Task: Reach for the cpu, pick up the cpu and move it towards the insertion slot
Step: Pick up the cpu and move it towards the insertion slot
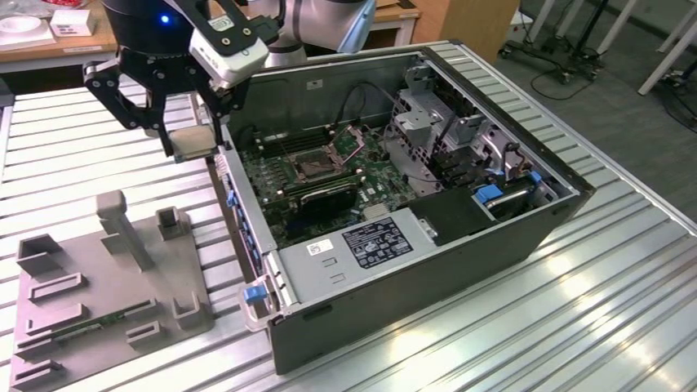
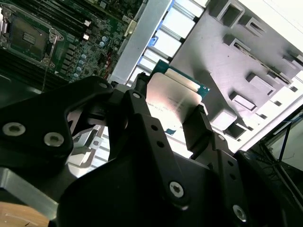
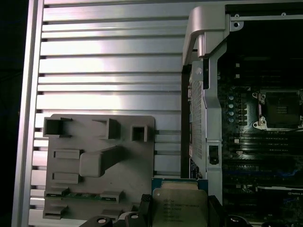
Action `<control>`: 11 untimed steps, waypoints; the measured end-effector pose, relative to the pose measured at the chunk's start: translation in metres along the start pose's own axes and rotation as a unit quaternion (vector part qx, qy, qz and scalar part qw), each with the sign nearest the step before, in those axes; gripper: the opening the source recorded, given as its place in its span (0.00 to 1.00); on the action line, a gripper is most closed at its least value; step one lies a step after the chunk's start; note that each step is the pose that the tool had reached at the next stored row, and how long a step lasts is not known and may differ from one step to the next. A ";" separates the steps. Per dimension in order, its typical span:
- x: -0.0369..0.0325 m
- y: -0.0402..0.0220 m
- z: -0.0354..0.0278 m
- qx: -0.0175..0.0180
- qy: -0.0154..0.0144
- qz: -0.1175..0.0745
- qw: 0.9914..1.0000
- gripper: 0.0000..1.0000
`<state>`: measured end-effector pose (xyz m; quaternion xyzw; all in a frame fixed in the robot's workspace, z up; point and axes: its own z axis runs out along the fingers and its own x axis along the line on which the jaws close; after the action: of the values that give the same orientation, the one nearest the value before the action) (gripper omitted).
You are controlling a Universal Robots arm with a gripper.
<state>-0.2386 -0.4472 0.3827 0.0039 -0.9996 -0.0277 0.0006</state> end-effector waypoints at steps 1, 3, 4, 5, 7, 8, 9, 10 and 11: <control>-0.0005 0.0000 0.0000 0.000 0.000 0.000 1.000 0.55; -0.0015 0.0000 0.0000 0.000 0.000 0.000 1.000 0.55; -0.0020 0.0000 0.0000 0.000 0.000 0.000 1.000 0.55; -0.0025 0.0000 0.0000 0.000 0.000 0.000 1.000 0.55; -0.0035 0.0000 0.0000 0.000 0.000 0.000 1.000 0.55; -0.0040 0.0000 0.0000 0.000 0.000 0.000 1.000 0.55; -0.0045 0.0000 0.0000 0.000 0.000 0.000 1.000 0.55; -0.0049 0.0000 0.0000 0.000 0.000 0.000 1.000 0.55; -0.0054 0.0000 0.0000 0.000 0.000 0.000 1.000 0.55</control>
<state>-0.2332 -0.4472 0.3826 0.0040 -0.9996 -0.0277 0.0006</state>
